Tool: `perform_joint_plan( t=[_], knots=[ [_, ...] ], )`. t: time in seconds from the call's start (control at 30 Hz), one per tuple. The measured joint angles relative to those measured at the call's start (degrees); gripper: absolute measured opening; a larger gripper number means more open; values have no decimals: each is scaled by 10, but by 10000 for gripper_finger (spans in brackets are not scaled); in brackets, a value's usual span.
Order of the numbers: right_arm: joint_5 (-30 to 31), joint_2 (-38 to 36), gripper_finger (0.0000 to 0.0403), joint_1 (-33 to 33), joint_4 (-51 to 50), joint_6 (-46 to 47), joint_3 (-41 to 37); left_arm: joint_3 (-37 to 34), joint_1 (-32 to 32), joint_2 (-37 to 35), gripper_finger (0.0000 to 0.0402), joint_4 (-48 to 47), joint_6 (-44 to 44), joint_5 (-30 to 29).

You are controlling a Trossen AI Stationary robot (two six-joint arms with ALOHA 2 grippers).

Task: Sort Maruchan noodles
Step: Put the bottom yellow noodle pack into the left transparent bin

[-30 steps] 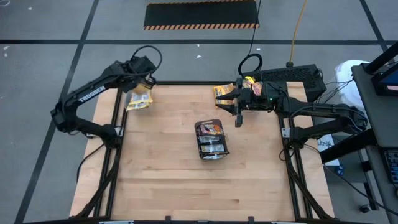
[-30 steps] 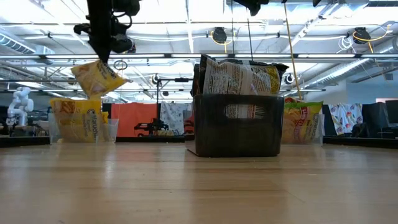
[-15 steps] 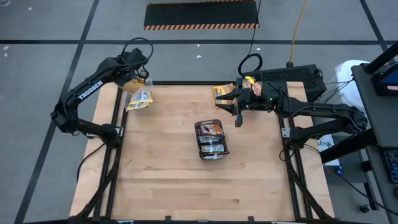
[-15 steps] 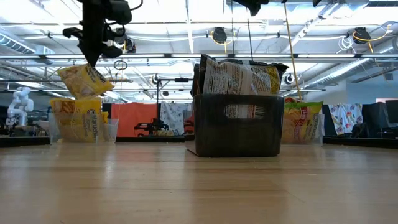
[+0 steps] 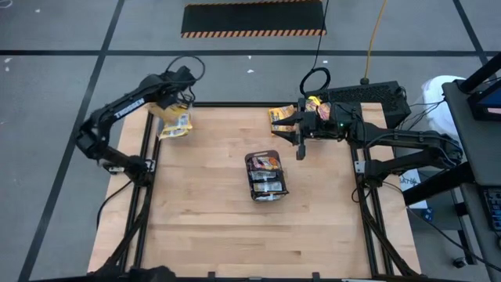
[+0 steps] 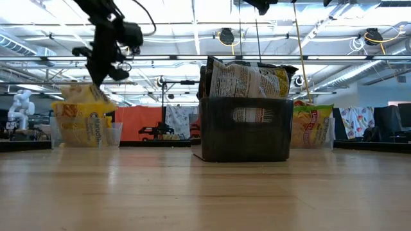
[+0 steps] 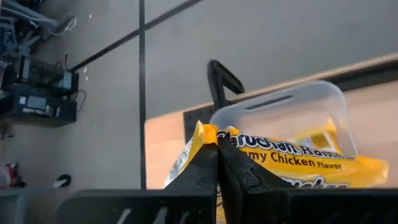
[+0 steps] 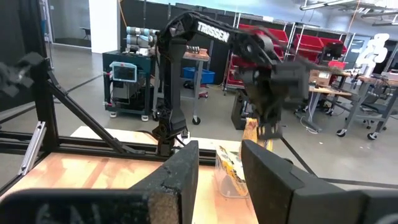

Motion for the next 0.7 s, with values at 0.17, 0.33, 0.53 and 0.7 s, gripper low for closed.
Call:
perform_joint_plan(
  t=[0.17, 0.33, 0.53, 0.7],
  knots=[
    [0, -1, 116, 0, 0, -1, 0, -17, 0, 48, 1, 34, 2, -1],
    [0, -1, 116, 0, 0, -1, 0, -17, -11, 91, 1, 37, 1, 20],
    [0, -1, 116, 0, 0, -1, 0, -17, -38, 105, 1, 36, 15, 19],
    [0, -1, 116, 0, 3, -1, 0, -15, -40, 81, 1, 36, 20, -1]
  ],
)
